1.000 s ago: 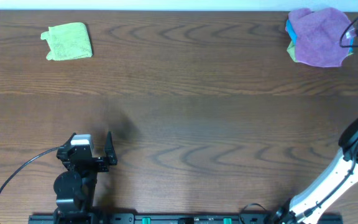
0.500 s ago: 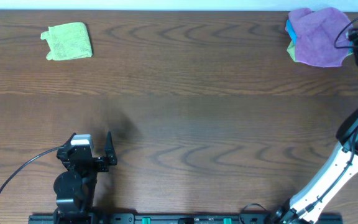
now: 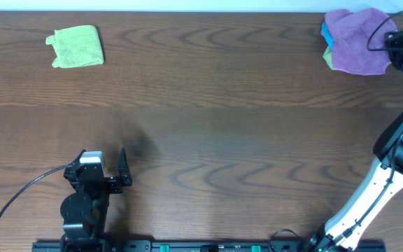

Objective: Fold the cloth
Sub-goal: 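Reach the right gripper to the pink cloth on the right pile, then grasp the pink cloth edge with the right gripper and lift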

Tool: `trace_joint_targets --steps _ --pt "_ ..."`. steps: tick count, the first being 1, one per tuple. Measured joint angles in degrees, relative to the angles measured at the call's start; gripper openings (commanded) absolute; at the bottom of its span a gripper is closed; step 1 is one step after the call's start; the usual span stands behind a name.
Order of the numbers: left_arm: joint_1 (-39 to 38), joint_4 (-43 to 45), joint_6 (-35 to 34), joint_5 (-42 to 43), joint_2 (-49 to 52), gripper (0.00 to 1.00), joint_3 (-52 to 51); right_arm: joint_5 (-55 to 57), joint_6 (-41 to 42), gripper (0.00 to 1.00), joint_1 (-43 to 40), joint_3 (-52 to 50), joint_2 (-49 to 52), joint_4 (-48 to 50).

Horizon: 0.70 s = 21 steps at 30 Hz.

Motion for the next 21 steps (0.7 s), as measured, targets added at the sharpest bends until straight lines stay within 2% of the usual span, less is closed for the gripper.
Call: trace_joint_targets --steps 3,5,21 --pt "0.0 0.0 0.0 0.0 0.0 0.96 0.0 0.0 0.26 0.07 0.0 0.0 0.0 0.0" --pt "0.0 0.02 0.0 0.0 0.0 0.95 0.02 0.04 0.87 0.01 0.0 0.0 0.0 -0.09" --pt "0.0 0.0 0.0 0.0 0.0 0.95 0.0 -6.64 0.76 0.02 0.9 0.94 -0.02 -3.28"
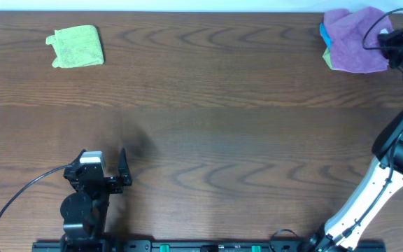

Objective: Fold the cloth
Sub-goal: 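Grasp the pink cloth edge with the right gripper and lift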

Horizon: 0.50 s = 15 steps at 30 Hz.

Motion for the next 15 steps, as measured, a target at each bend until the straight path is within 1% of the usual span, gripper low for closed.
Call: trace_joint_targets --steps 8,15 --pt "0.0 0.0 0.0 0.0 0.0 0.95 0.0 -0.74 -4.02 0.02 0.72 0.24 -1.51 -6.34" --pt "0.0 0.0 0.0 0.0 0.0 0.95 0.0 0.48 -8.7 0.02 0.72 0.24 -9.07 -12.17"
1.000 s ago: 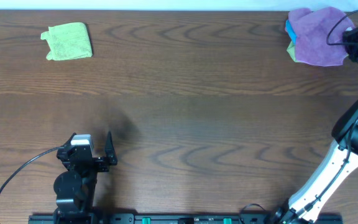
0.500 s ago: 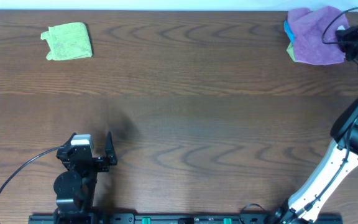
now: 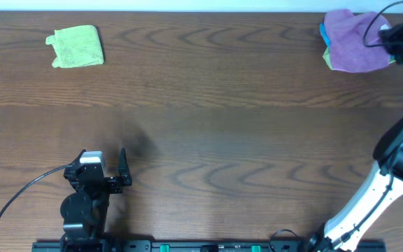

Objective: Fold the cloth
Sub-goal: 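Grasp the pink cloth edge with the right gripper and lift, then pull the pink cloth off the pile toward the table center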

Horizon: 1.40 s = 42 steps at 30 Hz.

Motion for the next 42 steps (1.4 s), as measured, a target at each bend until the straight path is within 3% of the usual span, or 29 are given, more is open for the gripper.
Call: trace_joint_targets --steps 14,28,42 --pt "0.0 0.0 0.0 0.0 0.0 0.95 0.0 0.87 -6.38 0.02 2.86 0.13 -11.5 -11.72" --pt "0.0 0.0 0.0 0.0 0.0 0.95 0.0 1.07 -12.68 0.02 18.27 0.17 -21.68 -25.35" --pt "0.0 0.02 0.0 0.0 0.0 0.95 0.0 1.05 -15.17 0.02 34.42 0.31 -22.47 -31.67"
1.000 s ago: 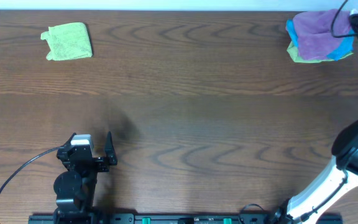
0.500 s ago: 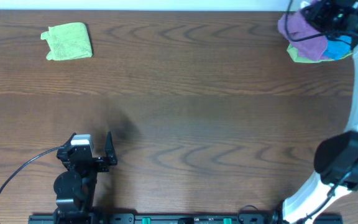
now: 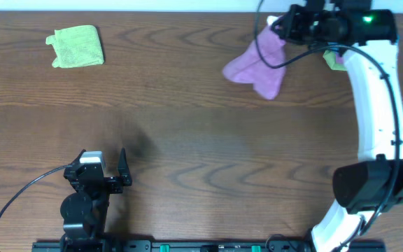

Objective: Fold the cloth
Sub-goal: 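Pull the pink cloth off the pile toward the table center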

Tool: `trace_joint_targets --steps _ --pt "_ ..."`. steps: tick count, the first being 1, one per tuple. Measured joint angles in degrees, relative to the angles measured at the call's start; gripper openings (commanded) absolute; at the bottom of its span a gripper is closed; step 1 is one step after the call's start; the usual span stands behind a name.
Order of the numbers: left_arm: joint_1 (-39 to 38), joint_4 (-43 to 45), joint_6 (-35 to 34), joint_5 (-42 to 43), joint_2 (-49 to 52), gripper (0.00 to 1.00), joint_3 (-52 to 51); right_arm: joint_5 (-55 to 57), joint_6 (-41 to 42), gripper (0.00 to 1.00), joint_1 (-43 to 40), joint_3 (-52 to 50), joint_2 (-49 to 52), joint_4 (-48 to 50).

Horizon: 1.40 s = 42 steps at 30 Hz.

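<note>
A purple cloth (image 3: 256,66) hangs crumpled from my right gripper (image 3: 280,26), which is shut on its upper edge near the far side of the table, right of the middle. The cloth's lower part spreads down and to the left over the wood. My left gripper (image 3: 124,169) is parked at the near left, far from the cloth. From above I cannot make out how its jaws stand.
A folded green cloth (image 3: 75,47) lies at the far left corner. A small bit of yellow-green cloth (image 3: 333,60) shows at the far right, partly behind the right arm. The table is dark wood.
My right gripper was at the far right corner by the purple cloth on its pile. It now holds that cloth and has carried it leftward, off the pile. The left arm is unchanged.
The purple cloth lay on a small pile at the far right corner, with my right gripper at its right edge through all three earlier moments, shifting slightly. Now the cloth is gripped and hangs nearer the table's middle. The left arm stayed parked.
</note>
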Motion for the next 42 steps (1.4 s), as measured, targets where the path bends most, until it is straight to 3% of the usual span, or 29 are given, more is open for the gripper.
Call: trace_joint_targets --steps 19,34,42 --pt "0.0 -0.02 0.0 0.0 0.0 0.95 0.0 0.94 -1.29 0.02 17.46 0.0 -1.4 -5.16" --pt "0.0 0.0 0.0 0.0 0.0 0.95 0.0 21.22 -1.7 0.02 28.68 0.09 -16.87 -26.38" --pt "0.0 -0.02 0.0 0.0 0.0 0.95 0.0 27.67 0.55 0.02 34.14 0.07 -20.76 -31.82"
